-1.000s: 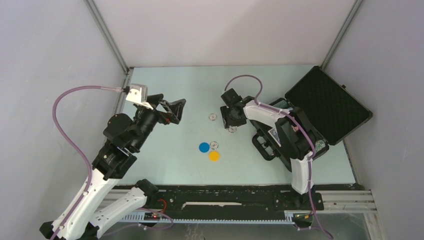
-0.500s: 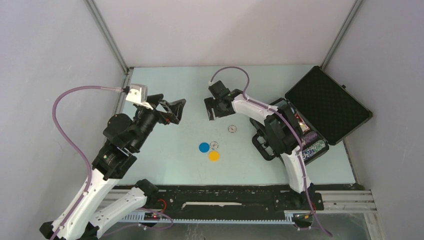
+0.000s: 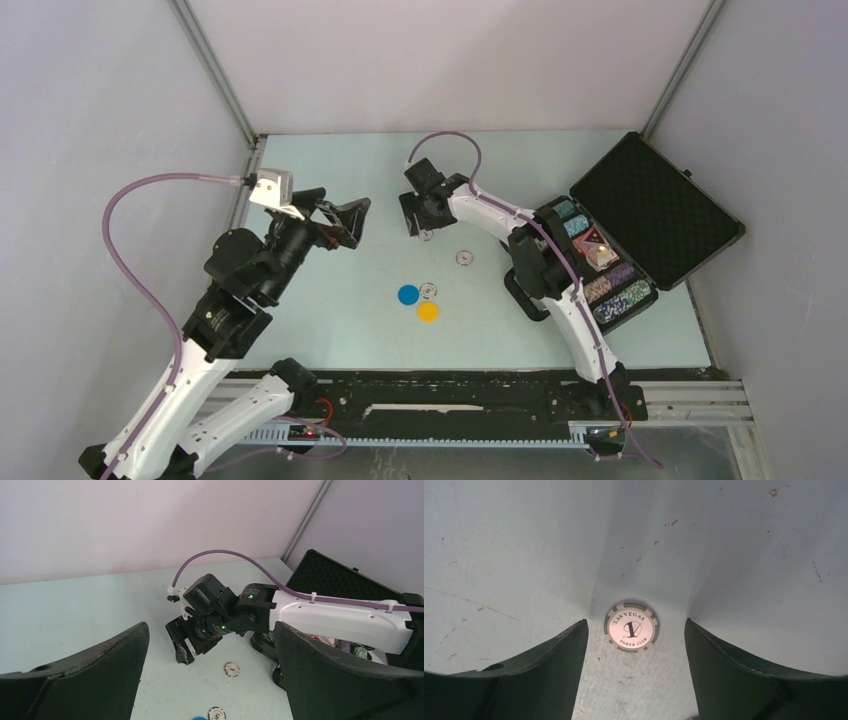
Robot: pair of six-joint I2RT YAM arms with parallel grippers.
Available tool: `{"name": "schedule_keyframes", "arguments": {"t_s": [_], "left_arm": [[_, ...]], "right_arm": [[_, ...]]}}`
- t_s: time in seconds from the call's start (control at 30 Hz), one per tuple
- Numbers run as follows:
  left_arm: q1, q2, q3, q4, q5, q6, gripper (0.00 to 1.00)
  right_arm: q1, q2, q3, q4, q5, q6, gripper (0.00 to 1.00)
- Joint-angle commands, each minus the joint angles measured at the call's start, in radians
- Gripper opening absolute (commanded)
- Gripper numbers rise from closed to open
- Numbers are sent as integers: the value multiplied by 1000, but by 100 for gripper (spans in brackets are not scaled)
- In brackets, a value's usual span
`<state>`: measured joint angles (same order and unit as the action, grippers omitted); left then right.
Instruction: Pack up texas hold em set
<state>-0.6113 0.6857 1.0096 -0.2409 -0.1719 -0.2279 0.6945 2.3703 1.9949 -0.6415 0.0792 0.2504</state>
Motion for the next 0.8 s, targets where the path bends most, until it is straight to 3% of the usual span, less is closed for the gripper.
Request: {"name": "schedule_keyframes", "arguments": {"t_s": [0.0, 0.27, 0.6, 0.77], "left_arm": [[-7, -8, -27, 36, -2, 3, 100], [-7, -10, -27, 37, 0, 1, 100], [-6, -7, -26, 37, 4, -1, 100], [-7, -3, -28, 37, 0, -2, 100]], "right_arm": [[13, 35, 66, -40, -3, -20, 77], [21, 58, 71, -59, 33, -26, 68], [37, 73, 69, -88, 76, -51, 67], [40, 85, 69, -86, 66, -53, 61]]}}
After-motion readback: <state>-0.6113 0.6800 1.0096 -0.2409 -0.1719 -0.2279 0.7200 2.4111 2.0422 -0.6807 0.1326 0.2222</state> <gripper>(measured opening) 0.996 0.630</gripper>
